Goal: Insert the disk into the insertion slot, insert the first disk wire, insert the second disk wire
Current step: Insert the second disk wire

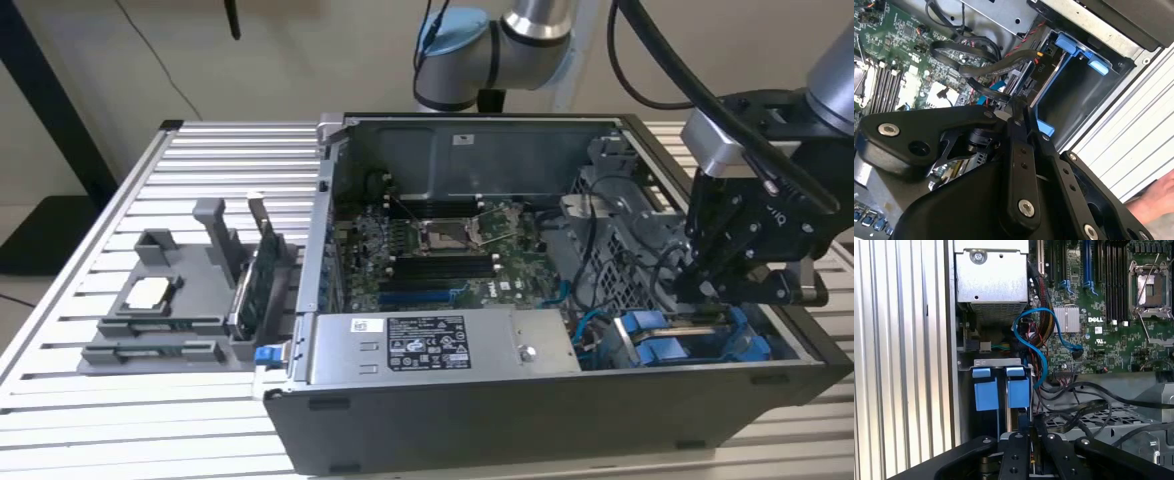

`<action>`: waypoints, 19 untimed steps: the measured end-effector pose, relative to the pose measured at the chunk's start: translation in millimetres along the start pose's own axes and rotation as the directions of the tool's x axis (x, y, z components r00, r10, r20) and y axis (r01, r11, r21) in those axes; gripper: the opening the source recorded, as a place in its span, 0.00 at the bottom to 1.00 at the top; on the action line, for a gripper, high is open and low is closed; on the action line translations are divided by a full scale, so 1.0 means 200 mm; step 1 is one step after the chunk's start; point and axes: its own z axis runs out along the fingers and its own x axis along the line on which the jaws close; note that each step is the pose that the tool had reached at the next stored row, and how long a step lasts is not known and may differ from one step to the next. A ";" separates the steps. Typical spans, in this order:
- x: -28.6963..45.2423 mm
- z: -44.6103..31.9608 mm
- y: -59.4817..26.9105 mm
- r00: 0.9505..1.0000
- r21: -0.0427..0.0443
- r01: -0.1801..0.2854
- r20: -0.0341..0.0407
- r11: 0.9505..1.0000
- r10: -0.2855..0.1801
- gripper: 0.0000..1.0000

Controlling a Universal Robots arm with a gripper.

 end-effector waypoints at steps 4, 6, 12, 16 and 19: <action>0.000 0.000 0.000 1.000 0.000 0.000 0.000 1.000 0.000 0.16; 0.000 0.000 0.000 1.000 0.000 0.000 0.000 1.000 0.000 0.16; 0.001 0.007 0.000 1.000 0.007 0.001 0.000 1.000 -0.001 0.16; 0.004 0.022 -0.001 1.000 0.012 0.002 0.001 1.000 -0.002 0.16; 0.008 0.032 -0.004 1.000 0.013 0.001 0.001 1.000 -0.001 0.16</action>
